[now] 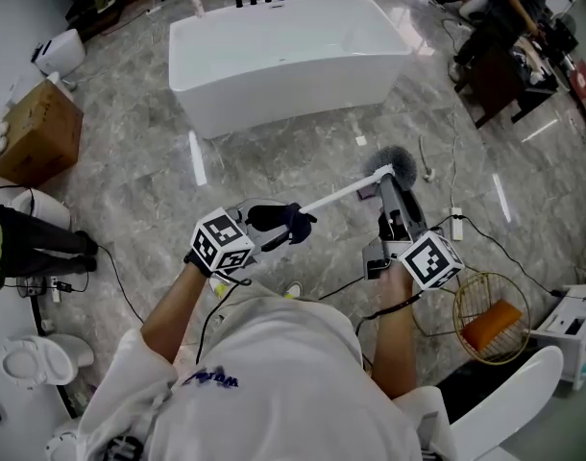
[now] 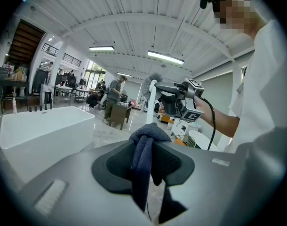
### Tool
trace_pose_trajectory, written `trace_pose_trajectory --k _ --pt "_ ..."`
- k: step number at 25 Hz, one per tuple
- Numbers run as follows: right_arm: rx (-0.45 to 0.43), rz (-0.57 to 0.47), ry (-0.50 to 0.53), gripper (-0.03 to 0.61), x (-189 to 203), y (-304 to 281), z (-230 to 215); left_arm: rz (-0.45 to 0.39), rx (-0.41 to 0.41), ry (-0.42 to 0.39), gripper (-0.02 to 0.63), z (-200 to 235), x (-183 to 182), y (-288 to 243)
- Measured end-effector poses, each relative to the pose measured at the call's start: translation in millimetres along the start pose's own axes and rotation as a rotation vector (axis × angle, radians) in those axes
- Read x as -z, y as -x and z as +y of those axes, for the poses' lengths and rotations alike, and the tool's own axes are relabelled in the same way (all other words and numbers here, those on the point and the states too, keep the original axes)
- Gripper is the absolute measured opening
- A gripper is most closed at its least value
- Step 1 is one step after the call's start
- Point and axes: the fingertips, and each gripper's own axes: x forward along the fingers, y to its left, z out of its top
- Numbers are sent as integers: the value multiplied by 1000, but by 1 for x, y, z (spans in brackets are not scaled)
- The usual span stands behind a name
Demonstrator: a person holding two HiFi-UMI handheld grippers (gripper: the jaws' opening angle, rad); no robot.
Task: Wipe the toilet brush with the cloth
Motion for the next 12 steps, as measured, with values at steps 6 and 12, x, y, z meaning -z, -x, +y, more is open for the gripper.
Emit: trace_pose_trajectory --k 6,12 --pt "11 -25 -25 146 -6 4 -6 3 19 6 118 -4 0 -2" --pt "0 -16 -9 144 0 2 4 18 29 7 114 -4 3 -3"
